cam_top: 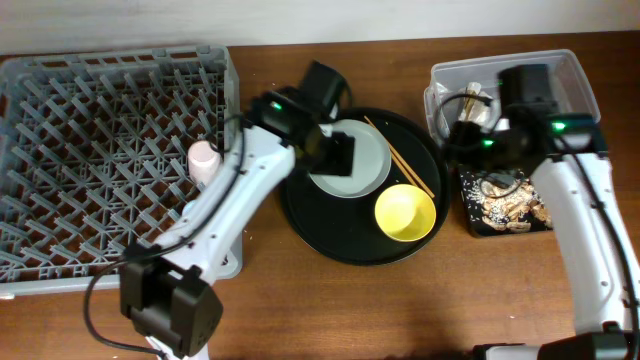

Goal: Sort waste into correct bins and load items into the dishwasher rack
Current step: 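Reach the left gripper to the yellow bowl and grasp its rim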

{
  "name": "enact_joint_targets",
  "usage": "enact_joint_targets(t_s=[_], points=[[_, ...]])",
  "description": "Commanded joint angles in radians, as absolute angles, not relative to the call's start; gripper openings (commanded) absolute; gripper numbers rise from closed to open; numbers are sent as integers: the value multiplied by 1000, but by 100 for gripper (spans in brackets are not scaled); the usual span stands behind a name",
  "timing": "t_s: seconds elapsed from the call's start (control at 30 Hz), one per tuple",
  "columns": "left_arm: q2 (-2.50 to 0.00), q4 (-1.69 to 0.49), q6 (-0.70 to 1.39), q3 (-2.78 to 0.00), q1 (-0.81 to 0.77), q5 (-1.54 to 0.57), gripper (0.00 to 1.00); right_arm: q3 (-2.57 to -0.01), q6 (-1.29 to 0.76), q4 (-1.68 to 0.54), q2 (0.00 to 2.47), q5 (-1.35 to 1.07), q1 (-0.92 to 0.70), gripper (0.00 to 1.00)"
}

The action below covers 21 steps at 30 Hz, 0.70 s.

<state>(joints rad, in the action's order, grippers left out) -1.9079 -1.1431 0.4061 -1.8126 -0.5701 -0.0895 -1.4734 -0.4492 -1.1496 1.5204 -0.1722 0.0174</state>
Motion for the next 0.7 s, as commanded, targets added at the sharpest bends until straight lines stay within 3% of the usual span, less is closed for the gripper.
enact_joint_targets(t_s=[0.0, 0.07, 0.13, 0.33, 0.57, 0.67], points=[[-1938, -1078, 478, -1740, -641, -89, 73, -1486, -462, -1180, 1462, -149, 129, 79], [-1954, -1032, 482, -1724, -671, -90, 72, -1486, -461, -1202, 1451, -149, 189, 83], [-1987, -992, 482, -1719, -700, -90, 72, -1486, -461, -1225, 1450, -148, 235, 100], [-2067, -916, 482, -1719, -764, -93, 72, -1486, -450, -1253, 1450, -144, 263, 98], [-2168, -894, 482, -1719, -804, -83, 64, -1486, -449, -1280, 1450, -112, 262, 98], [-2193, -894, 482, -1719, -804, -90, 54, -1486, -450, -1286, 1450, -110, 262, 99]])
